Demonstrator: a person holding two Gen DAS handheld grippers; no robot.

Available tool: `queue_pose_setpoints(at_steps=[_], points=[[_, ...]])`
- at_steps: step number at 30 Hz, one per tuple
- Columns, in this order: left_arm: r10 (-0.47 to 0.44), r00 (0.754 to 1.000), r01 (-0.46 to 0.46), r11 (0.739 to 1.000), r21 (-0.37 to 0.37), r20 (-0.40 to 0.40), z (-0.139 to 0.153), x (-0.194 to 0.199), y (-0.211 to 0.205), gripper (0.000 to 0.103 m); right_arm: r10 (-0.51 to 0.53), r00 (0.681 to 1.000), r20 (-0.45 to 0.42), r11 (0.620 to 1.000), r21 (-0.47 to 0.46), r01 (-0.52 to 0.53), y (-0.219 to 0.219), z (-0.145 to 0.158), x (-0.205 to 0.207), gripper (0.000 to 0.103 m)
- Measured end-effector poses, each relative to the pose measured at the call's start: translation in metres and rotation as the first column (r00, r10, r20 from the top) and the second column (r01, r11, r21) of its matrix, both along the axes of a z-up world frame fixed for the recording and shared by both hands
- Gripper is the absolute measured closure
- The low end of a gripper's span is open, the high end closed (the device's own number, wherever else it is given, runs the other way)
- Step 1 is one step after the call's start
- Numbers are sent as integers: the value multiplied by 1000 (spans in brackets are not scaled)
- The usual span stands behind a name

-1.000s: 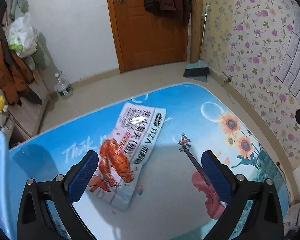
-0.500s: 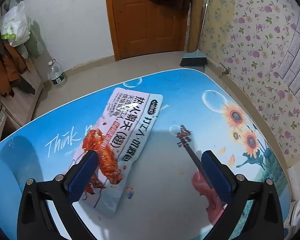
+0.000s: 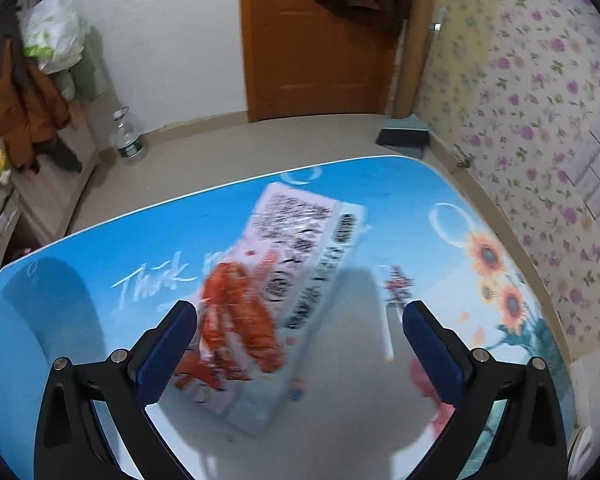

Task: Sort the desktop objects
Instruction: 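Move the left gripper down over the red-and-white snack packet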

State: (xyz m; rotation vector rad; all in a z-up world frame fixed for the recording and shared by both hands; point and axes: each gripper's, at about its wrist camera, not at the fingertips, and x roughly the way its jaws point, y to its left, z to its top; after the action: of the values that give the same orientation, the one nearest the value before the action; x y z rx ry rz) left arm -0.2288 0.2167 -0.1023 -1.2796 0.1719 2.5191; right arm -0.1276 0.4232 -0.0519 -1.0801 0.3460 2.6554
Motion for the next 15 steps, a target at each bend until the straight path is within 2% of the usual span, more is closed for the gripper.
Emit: queue_pose_setpoints(at_steps=[3,15], points=[[16,999,-17,1000,21,42,-7,-5,-6,0,9,1000,1,1000,3,-9,-3,-1,-2,17],[-53,998,53,999,8,38,-10,5,20,0,7,1000,4,1000,7,-7,-2,-2,-3,17]])
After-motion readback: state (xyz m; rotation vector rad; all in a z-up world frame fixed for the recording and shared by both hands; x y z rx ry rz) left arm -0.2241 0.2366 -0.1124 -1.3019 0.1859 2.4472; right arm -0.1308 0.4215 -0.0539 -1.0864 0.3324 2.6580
